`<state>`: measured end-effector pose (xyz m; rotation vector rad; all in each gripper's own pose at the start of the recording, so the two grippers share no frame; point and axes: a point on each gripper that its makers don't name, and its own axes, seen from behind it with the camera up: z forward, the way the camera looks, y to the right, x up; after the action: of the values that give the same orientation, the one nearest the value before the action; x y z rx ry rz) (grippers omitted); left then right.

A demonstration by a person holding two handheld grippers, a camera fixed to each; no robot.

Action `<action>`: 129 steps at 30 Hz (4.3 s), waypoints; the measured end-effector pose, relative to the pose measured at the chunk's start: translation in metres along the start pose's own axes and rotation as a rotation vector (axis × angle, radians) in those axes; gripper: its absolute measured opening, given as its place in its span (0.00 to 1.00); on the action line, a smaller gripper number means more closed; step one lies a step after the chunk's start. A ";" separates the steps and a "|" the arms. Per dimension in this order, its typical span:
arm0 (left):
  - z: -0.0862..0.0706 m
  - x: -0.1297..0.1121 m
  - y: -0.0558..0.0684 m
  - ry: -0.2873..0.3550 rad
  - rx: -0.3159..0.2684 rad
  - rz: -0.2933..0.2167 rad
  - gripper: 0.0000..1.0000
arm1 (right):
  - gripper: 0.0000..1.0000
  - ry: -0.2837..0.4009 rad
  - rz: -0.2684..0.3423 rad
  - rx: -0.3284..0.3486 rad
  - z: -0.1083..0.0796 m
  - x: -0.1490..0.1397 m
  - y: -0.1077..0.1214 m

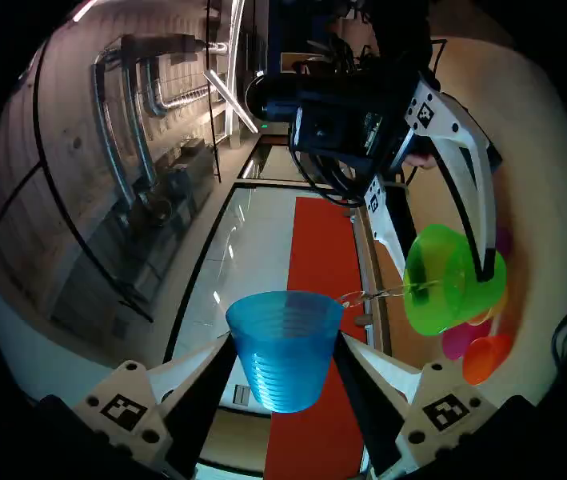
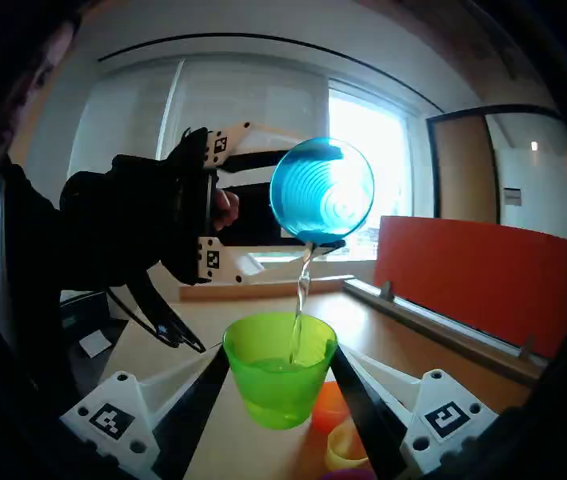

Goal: Pour water

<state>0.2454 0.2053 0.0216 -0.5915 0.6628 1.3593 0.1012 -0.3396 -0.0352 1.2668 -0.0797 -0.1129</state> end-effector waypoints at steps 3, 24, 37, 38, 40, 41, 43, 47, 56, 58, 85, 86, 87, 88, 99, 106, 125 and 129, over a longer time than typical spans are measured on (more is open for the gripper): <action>-0.001 0.001 -0.001 0.000 0.001 0.011 0.82 | 0.90 0.000 0.001 -0.002 0.000 0.000 0.000; -0.005 0.002 0.004 -0.010 -0.002 0.099 0.82 | 0.90 0.002 -0.001 -0.014 0.001 -0.001 0.005; -0.004 0.004 0.002 -0.007 0.002 0.101 0.82 | 0.90 0.001 -0.001 -0.018 0.001 0.000 0.006; -0.004 0.004 0.001 -0.007 0.003 0.099 0.82 | 0.90 0.001 -0.001 -0.019 0.001 0.000 0.007; -0.003 0.004 0.001 -0.006 0.004 0.099 0.82 | 0.90 0.001 -0.001 -0.021 0.001 0.000 0.007; -0.003 0.004 0.001 -0.005 0.004 0.099 0.82 | 0.90 0.001 -0.001 -0.021 0.001 0.000 0.008; -0.003 0.004 0.001 -0.005 0.005 0.097 0.82 | 0.91 0.001 -0.002 -0.022 0.000 0.000 0.008; -0.002 0.004 0.000 -0.005 0.009 0.078 0.82 | 0.91 0.001 -0.002 -0.025 0.000 0.001 0.009; -0.005 0.000 0.001 -0.021 0.009 -0.015 0.82 | 0.90 0.000 -0.006 -0.029 -0.002 0.003 0.008; -0.005 -0.001 0.002 -0.024 0.007 -0.032 0.83 | 0.90 0.001 -0.007 -0.030 -0.002 0.004 0.008; -0.018 -0.030 0.005 -0.079 0.033 -0.513 0.82 | 0.90 0.000 -0.021 -0.038 -0.006 0.008 0.004; -0.019 -0.031 0.005 -0.081 0.034 -0.532 0.82 | 0.90 0.000 -0.021 -0.038 -0.006 0.009 0.003; -0.020 -0.032 0.004 -0.084 0.035 -0.557 0.83 | 0.90 0.000 -0.021 -0.038 -0.006 0.009 0.003; -0.021 -0.034 0.003 -0.086 0.036 -0.580 0.83 | 0.90 0.001 -0.022 -0.039 -0.006 0.009 0.003; -0.021 -0.056 0.004 -0.144 0.048 -0.869 0.82 | 0.90 0.004 -0.027 -0.044 -0.008 0.012 0.001; -0.026 -0.058 0.009 -0.144 0.026 -1.099 0.82 | 0.90 0.005 -0.029 -0.046 -0.009 0.013 0.000; -0.029 -0.057 0.009 -0.145 -0.007 -1.467 0.82 | 0.90 0.024 -0.039 -0.056 -0.010 0.025 -0.006; -0.030 -0.060 0.014 -0.154 -0.017 -1.479 0.82 | 0.90 0.026 -0.036 -0.055 -0.012 0.026 -0.006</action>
<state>0.2242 0.1442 0.0443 -0.7294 -0.0268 0.0099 0.1282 -0.3334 -0.0444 1.2149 -0.0308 -0.1286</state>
